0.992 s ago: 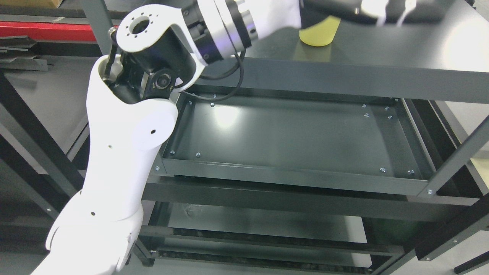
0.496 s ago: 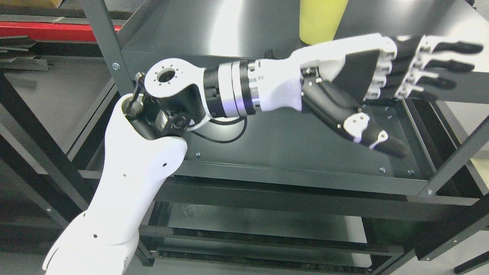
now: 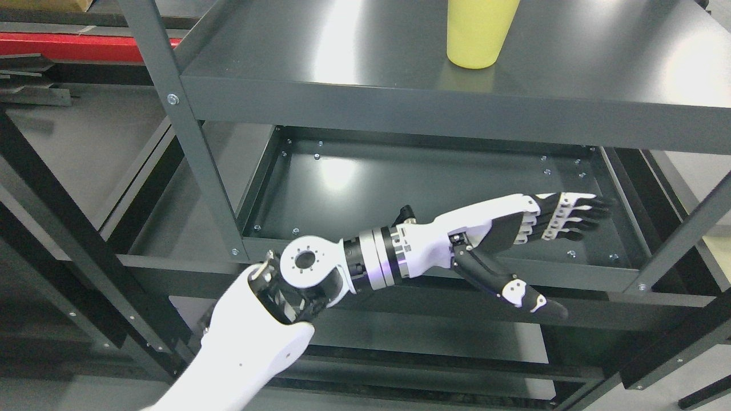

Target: Place yellow IKEA cup on middle right shelf

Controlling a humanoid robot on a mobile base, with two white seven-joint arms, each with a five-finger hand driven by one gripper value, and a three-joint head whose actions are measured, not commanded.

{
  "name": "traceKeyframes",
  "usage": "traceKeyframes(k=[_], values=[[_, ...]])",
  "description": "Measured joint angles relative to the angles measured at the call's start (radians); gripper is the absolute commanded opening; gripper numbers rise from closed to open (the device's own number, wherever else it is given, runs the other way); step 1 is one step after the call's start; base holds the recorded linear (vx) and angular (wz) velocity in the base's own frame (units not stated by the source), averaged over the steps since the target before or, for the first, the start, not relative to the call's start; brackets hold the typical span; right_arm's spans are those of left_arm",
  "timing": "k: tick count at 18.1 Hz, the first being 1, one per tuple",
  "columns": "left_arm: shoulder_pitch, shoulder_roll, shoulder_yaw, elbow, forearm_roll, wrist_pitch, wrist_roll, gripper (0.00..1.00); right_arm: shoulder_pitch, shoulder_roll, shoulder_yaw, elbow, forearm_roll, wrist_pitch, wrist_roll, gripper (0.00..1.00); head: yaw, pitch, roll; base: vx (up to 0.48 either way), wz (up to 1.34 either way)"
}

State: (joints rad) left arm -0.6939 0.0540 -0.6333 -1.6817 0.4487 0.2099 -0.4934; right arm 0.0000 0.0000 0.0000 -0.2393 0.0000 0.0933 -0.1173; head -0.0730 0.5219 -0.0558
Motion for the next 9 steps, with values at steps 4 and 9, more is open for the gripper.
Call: traceKeyframes(k=[4, 9], values=[[0.155, -0.017, 0.06, 0.031, -0.102, -0.1, 0.126, 0.98, 0.0, 0.0, 0.0, 0.0, 0.0, 0.0, 0.0, 0.99, 0.0, 0.0, 0.0, 0.0, 0.0], [0.335, -0.032, 0.165, 0.052, -0.166, -0.247, 0.154, 0.98, 0.0, 0.0, 0.0, 0.0, 0.0, 0.0, 0.0, 0.99, 0.0, 0.0, 0.0, 0.0, 0.0]])
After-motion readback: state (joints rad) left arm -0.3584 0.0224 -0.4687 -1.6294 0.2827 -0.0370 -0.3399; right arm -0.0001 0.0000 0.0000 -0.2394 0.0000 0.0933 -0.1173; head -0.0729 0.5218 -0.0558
